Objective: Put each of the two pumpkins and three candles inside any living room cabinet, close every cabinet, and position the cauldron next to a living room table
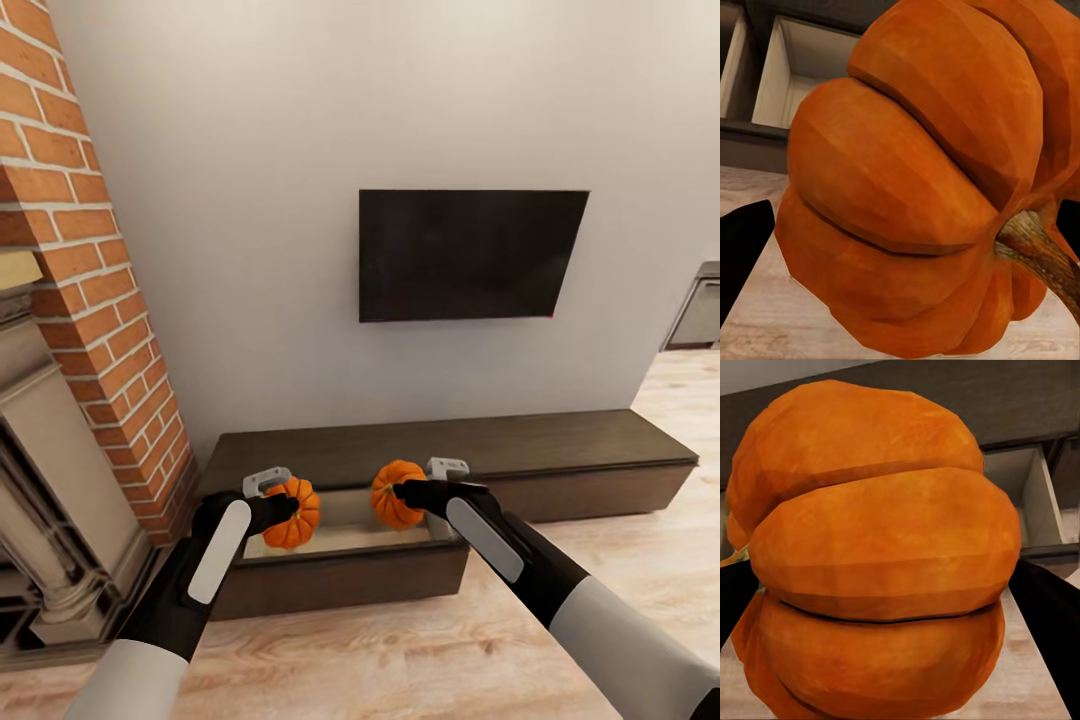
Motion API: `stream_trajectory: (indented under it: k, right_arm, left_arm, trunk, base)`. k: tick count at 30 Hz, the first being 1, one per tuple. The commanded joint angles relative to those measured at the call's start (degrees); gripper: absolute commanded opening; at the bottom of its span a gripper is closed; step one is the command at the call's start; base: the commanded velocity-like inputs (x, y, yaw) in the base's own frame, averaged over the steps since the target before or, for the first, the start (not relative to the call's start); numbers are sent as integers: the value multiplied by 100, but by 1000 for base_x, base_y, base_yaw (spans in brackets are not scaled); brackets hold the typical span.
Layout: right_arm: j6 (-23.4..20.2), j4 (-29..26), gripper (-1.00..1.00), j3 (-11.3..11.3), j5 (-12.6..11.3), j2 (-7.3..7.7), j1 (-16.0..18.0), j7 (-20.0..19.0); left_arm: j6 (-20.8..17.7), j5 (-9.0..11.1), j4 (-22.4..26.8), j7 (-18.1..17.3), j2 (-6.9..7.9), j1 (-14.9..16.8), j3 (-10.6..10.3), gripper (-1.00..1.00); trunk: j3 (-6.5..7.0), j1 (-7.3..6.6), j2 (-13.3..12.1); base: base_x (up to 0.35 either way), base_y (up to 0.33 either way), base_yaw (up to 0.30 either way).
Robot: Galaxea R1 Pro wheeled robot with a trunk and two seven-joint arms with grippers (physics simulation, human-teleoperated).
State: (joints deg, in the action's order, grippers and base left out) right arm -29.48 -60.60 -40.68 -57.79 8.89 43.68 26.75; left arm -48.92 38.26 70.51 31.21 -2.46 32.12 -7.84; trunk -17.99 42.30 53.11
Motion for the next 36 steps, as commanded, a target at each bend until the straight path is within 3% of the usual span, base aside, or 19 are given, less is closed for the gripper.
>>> stream_trajectory:
  k: [1, 16, 24, 36]
  right_arm:
    - [30, -7, -100, -24, -51, 5, 8, 63]
    - [82, -6, -100, -28, -39, -1, 8, 35]
    - [83, -4, -100, -28, -39, 0, 8, 23]
    - [83, -4, -100, -28, -39, -2, 8, 16]
  left_arm:
    - [-6, 58, 6, 68, 0, 5, -6, -100]
    - [-3, 77, -27, 60, -9, 5, -25, -100]
    - [-3, 54, -44, 60, -9, 5, -38, -100]
    - [-3, 53, -47, 61, -15, 5, -43, -100]
  trunk:
    - [-8, 4, 5]
    - [6, 4, 5]
    - [6, 4, 5]
    - [6, 4, 5]
  base:
    - [313, 0, 0]
    - [253, 10, 60]
    - [178, 5, 157]
    - [128, -63, 14]
